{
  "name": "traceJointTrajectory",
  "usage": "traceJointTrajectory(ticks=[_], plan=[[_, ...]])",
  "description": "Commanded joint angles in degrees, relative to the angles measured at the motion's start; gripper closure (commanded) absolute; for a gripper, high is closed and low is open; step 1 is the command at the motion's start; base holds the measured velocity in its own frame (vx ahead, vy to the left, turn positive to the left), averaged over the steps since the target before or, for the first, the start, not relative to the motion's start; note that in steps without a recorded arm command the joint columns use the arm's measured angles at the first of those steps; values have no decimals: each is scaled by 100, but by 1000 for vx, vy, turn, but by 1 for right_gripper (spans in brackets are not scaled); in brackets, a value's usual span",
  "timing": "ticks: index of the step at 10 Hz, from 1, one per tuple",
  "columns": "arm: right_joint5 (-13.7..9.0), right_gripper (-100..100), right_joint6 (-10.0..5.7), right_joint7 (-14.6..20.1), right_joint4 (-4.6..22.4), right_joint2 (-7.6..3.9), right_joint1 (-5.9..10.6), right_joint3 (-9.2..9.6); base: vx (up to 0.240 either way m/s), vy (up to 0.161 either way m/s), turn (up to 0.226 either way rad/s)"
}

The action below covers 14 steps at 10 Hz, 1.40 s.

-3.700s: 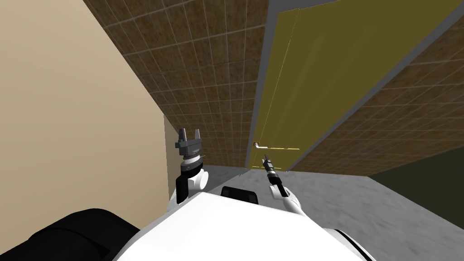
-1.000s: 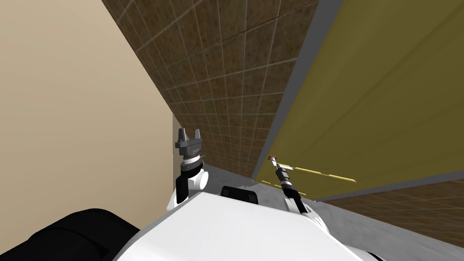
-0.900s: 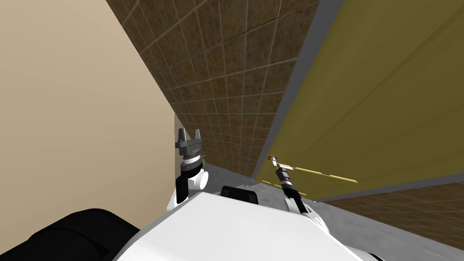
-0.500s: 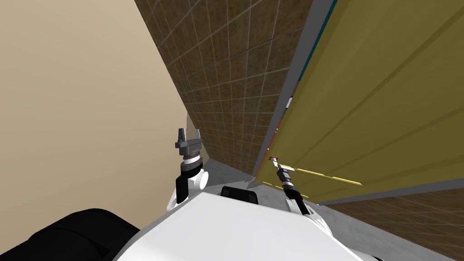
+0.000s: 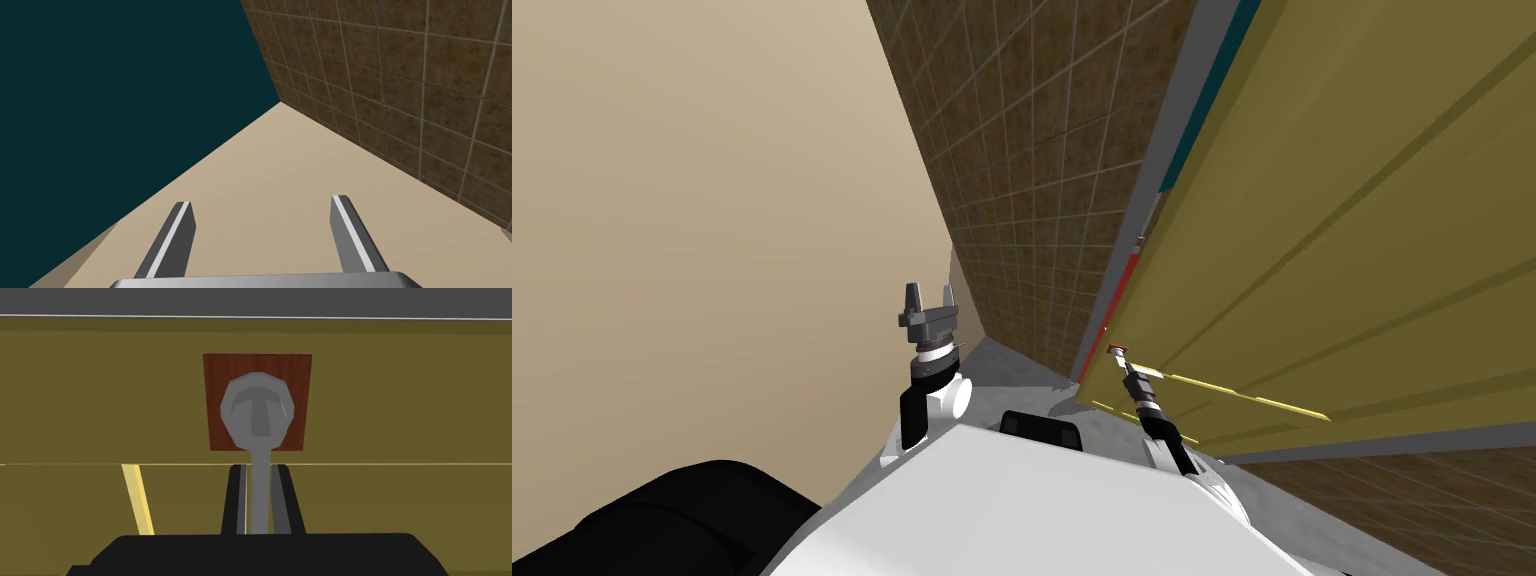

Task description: Pull the door open

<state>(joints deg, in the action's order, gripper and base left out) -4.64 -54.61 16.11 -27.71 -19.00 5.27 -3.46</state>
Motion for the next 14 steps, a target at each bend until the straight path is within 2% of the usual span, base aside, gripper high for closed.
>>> traceJointTrajectory(ticks=[1, 3, 5, 7, 8, 11, 12, 13, 14], plan=[[12, 100, -15, 28, 28, -34, 12, -28, -210, -53, 162], [21, 100, -12, 22, 20, -20, 17, -20, -157, -14, 58], [48, 100, -162, 187, -125, -144, -286, 47, -142, -48, 172], [58, 100, -241, 269, -202, -212, -432, 76, -147, -28, 116], [69, 100, -326, 356, -283, -283, -586, 107, -157, -16, 157], [85, 100, -447, 482, -399, -385, -807, 152, -123, -26, 106], [97, 100, -542, 581, -490, -465, -981, 188, -178, -34, 181], [103, 100, -592, 632, -539, -507, -1072, 206, -185, -48, 158], [109, 100, -552, 600, -533, -463, -1019, 213, -73, -15, 34]])
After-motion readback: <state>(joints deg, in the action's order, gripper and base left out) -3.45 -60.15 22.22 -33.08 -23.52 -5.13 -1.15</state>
